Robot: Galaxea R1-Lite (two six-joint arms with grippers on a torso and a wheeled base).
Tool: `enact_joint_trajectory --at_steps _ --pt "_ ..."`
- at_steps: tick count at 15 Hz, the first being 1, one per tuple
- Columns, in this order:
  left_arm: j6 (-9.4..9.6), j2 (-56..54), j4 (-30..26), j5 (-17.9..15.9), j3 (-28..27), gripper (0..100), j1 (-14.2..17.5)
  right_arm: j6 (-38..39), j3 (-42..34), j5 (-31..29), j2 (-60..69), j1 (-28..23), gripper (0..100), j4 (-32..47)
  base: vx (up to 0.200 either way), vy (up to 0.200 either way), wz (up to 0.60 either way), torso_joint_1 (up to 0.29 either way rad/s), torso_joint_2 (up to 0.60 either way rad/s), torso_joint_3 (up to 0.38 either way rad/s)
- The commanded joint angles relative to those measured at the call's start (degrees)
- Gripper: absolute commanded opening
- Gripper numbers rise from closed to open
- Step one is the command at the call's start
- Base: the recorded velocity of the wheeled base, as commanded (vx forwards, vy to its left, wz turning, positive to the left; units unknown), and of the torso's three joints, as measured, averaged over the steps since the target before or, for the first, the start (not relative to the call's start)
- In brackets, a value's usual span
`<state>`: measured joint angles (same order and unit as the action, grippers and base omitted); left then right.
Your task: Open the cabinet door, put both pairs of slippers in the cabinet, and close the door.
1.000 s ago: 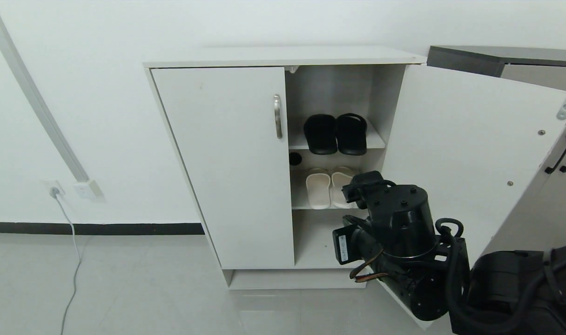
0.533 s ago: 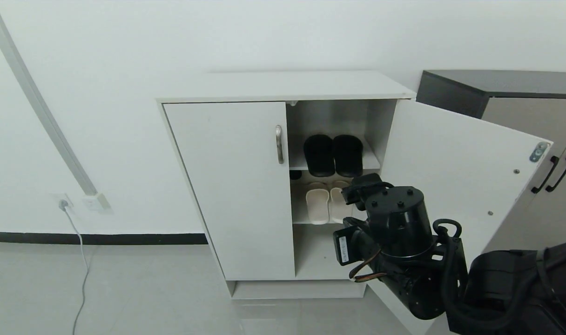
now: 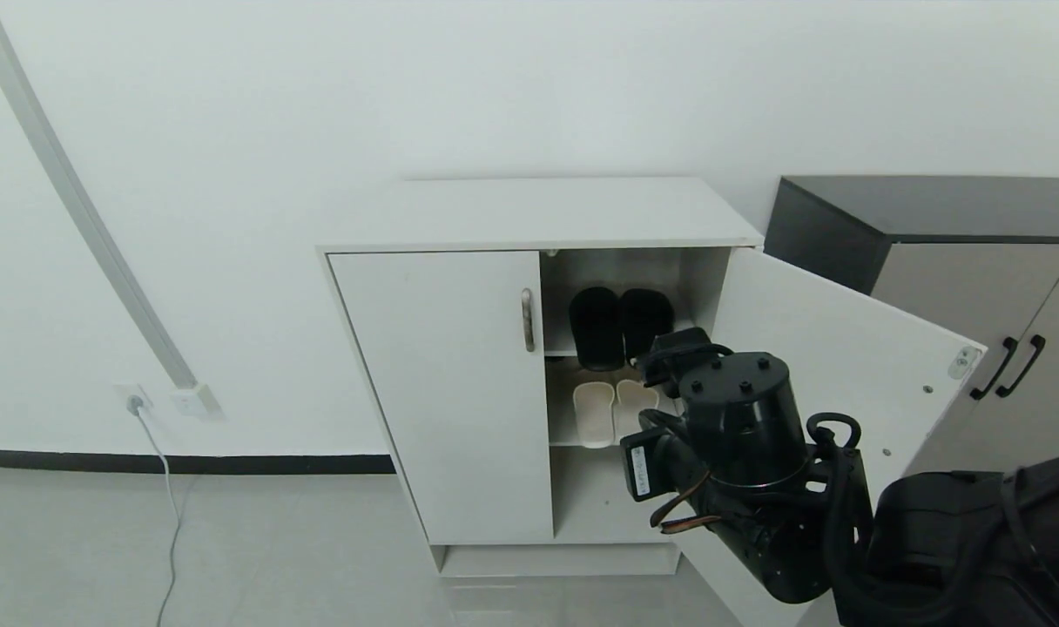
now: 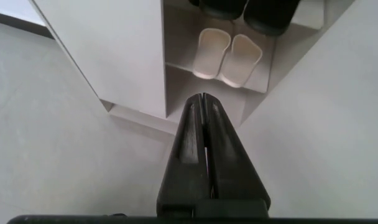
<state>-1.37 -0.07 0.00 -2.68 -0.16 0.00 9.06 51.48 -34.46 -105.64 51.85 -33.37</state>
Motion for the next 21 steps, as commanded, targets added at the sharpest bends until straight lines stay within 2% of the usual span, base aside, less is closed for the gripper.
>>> enact_joint_trajectory --at_steps 1,17,21 --pt "-0.04 0.07 0.0 0.05 -0.02 0 0.0 0.0 0.02 0.01 -0.18 0.01 0 -0.03 0.0 0.0 0.0 0.163 -0.47 -0.31" --pt "-0.04 0.07 0.0 0.05 -0.02 0 0.0 0.08 -0.68 0.01 -0.26 -0.08 0 -1.09 0.0 0.0 0.0 0.228 -0.55 -0.318" --pt "-0.04 0.07 0.0 0.05 -0.02 0 0.0 0.0 -1.21 0.1 -0.26 -0.43 0 -1.35 0.0 0.0 0.0 0.04 -0.1 -0.05"
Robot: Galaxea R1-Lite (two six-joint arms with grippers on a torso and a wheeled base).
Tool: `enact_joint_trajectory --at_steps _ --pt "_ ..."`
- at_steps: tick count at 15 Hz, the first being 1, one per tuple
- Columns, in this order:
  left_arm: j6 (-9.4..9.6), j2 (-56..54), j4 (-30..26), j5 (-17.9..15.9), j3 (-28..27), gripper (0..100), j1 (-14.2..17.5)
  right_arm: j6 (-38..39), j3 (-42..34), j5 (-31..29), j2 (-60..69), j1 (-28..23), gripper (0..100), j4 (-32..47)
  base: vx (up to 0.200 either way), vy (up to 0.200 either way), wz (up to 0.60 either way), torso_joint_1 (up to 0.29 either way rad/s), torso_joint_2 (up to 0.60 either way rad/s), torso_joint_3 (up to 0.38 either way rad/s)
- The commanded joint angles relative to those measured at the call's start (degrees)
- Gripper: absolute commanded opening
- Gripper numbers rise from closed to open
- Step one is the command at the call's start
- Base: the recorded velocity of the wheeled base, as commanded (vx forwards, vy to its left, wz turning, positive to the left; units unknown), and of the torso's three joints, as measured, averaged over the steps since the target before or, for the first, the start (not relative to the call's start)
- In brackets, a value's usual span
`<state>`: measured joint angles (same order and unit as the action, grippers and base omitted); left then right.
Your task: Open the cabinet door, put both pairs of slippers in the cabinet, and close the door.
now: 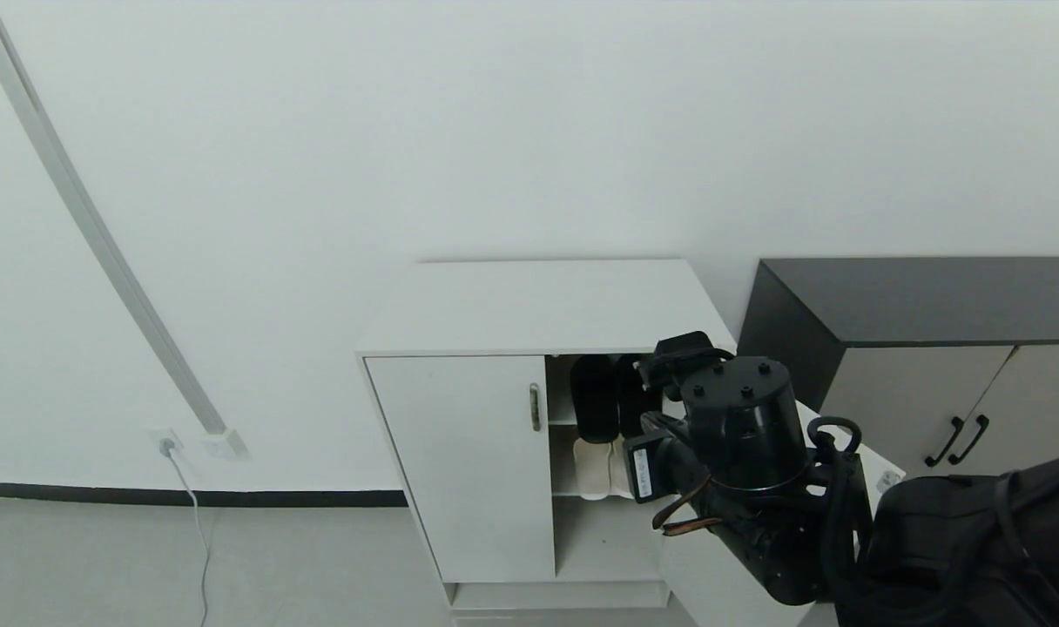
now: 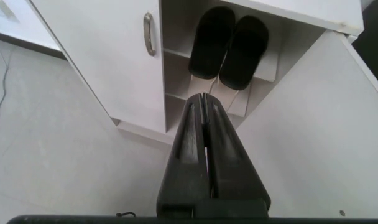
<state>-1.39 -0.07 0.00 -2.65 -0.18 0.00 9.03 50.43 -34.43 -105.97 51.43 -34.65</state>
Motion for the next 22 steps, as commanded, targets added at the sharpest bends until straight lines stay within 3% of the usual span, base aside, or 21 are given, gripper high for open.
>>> enact_joint_trajectory --at_steps 1,5,12,22 --pt "-0.02 0.07 0.0 0.01 0.01 0 0.0 -0.07 -0.16 -0.03 0.06 -0.02 0 -0.07 0.0 0.0 0.0 0.0 0.0 0.0" --pt "-0.02 0.07 0.0 0.01 0.01 0 0.0 -0.24 -0.42 0.06 0.06 -0.02 0 -0.07 0.0 0.0 0.0 0.0 0.0 0.0" --pt "-0.02 0.07 0.0 0.01 0.09 0 0.0 -0.77 -1.04 0.06 0.24 -0.63 0 -0.25 0.0 0.0 -0.6 0.005 0.0 0.0" --pt "-0.02 0.07 0.0 0.1 0.01 0 0.0 -1.74 -1.48 0.06 -0.99 -1.51 0 -3.5 -0.02 0.0 0.0 0.0 0.0 0.0"
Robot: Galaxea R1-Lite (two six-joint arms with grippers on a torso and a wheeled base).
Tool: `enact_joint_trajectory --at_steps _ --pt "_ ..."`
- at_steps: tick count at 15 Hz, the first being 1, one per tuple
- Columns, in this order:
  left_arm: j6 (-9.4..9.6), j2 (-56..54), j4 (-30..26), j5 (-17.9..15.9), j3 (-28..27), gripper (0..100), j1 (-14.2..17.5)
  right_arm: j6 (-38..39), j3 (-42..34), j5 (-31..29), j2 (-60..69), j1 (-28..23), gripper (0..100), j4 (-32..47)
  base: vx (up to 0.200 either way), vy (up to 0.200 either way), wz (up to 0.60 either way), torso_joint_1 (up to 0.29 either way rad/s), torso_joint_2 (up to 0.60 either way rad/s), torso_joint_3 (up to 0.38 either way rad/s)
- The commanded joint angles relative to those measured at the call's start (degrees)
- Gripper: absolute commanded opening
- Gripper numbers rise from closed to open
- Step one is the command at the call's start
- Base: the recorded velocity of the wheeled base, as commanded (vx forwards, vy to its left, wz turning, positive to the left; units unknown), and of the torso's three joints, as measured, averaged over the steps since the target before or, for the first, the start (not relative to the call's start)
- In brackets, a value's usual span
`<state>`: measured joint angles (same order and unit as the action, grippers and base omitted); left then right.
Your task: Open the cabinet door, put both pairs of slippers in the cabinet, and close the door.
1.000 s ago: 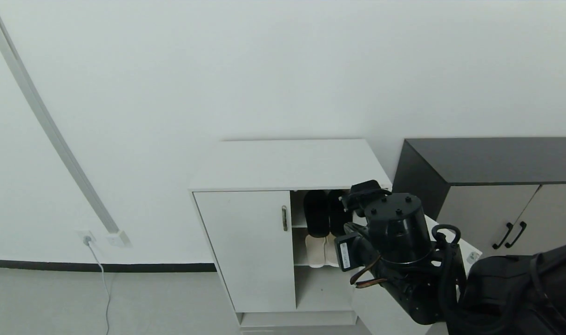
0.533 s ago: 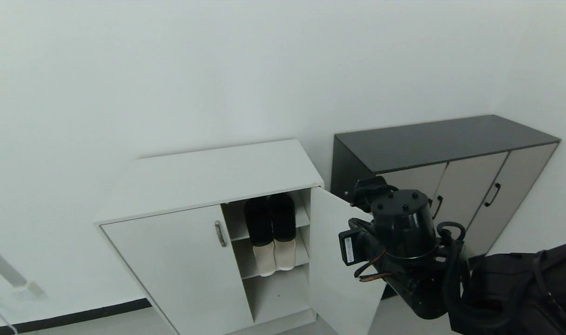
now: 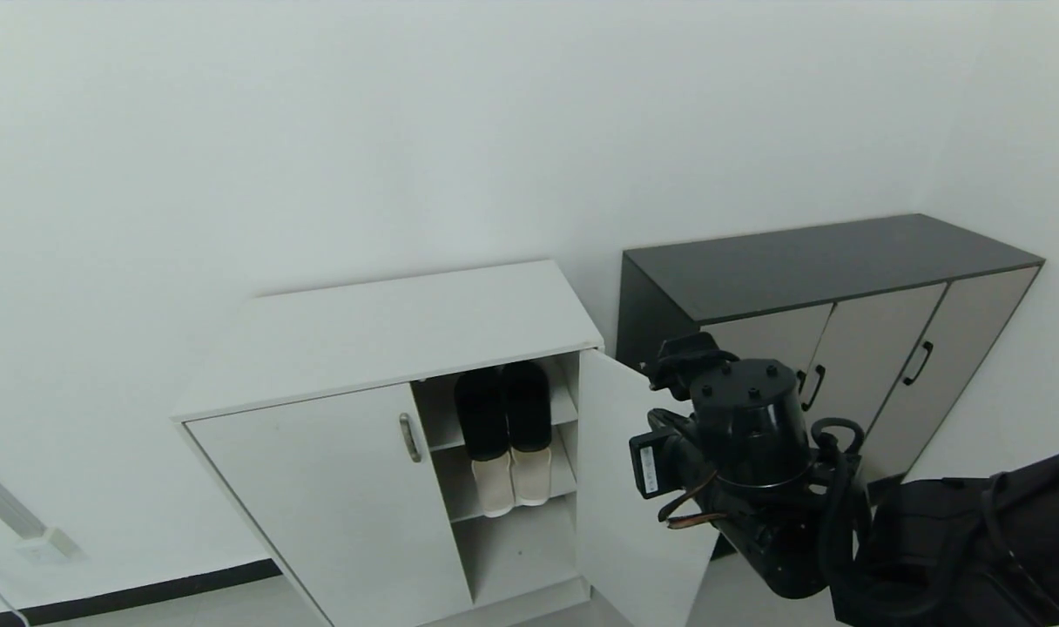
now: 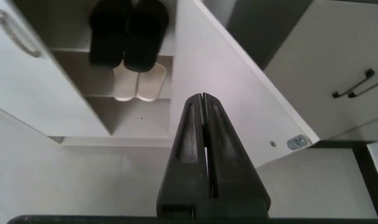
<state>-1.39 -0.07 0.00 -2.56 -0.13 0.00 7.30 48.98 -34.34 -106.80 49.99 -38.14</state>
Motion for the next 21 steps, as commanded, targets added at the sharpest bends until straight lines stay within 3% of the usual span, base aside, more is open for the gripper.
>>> enact_joint_trajectory --at_steps 1,7,12,21 --pt "-0.02 0.07 0.0 0.01 0.05 0 0.0 -0.01 -0.03 -0.02 -0.16 -0.07 0 0.0 -0.2 0.0 0.0 0.002 0.01 0.002" --pt "-0.02 0.07 0.0 0.1 -0.04 0 0.0 -0.1 -0.11 -0.02 -0.16 -0.42 0 0.0 -0.2 0.0 0.0 0.002 0.0 0.004" --pt "-0.02 0.07 0.09 0.27 -0.04 0 0.0 -2.29 0.32 -0.11 -0.07 -2.36 0 -2.11 0.0 0.0 0.0 0.0 0.0 0.0" --pt "-0.02 0.07 0.0 0.1 -0.04 0 0.0 -1.77 13.16 4.99 -7.1 -19.14 0 1.76 0.0 0.0 0.0 0.0 0.0 0.0"
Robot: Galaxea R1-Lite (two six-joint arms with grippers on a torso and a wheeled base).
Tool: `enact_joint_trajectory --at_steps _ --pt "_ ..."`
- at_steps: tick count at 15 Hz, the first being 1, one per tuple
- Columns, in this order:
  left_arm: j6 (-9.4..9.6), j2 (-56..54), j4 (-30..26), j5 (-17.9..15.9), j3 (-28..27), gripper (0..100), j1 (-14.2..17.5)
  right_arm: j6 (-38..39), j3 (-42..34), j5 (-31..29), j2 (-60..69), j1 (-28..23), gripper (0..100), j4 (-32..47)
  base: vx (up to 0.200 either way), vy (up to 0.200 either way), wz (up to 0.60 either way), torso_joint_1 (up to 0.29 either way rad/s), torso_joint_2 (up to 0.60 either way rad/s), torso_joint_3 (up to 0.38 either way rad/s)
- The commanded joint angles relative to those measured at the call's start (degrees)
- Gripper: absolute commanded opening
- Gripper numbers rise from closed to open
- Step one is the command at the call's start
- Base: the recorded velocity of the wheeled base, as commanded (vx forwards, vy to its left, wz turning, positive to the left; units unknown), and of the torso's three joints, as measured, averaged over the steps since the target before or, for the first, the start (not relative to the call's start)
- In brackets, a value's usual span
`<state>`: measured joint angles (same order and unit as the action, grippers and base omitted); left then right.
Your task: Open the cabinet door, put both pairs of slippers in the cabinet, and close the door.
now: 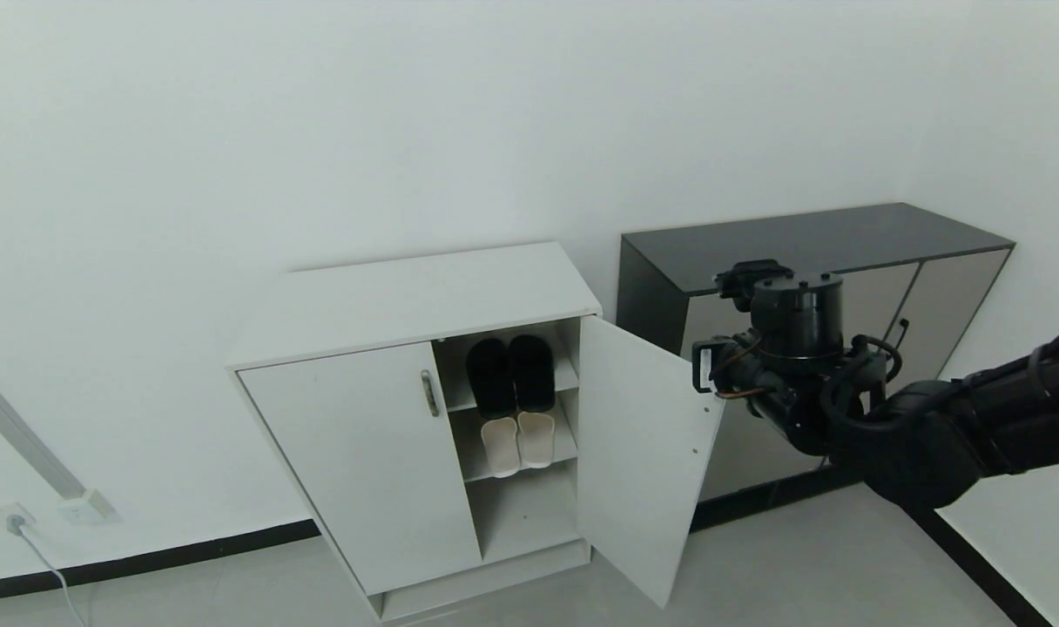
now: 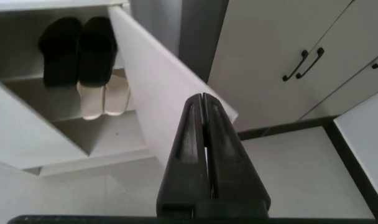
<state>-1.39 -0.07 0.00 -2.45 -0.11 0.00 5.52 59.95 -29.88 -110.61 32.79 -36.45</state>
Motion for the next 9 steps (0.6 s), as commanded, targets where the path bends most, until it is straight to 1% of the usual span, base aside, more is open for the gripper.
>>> enact_joint_trajectory --at_steps 1,4,7,9 --pt "-0.02 0.07 0.0 -0.01 -0.07 0 0.0 0.01 3.68 1.4 -4.88 -3.09 0 0.06 0.0 0.0 0.0 0.0 0.0 0.0" --pt "-0.02 0.07 0.09 -0.01 -0.07 0 0.0 0.01 10.8 4.22 -11.83 -7.22 0 0.59 0.0 0.0 0.0 0.0 0.0 0.0" --pt "-0.02 0.07 0.0 -0.01 -0.07 0 0.0 0.1 14.14 7.38 -15.17 -9.77 0 1.56 0.0 0.0 0.0 0.0 0.0 0.0" --pt "-0.02 0.07 0.0 -0.01 0.02 0 0.0 0.1 15.19 8.26 -16.84 -10.64 0 1.73 0.0 0.0 0.0 0.0 0.0 0.0"
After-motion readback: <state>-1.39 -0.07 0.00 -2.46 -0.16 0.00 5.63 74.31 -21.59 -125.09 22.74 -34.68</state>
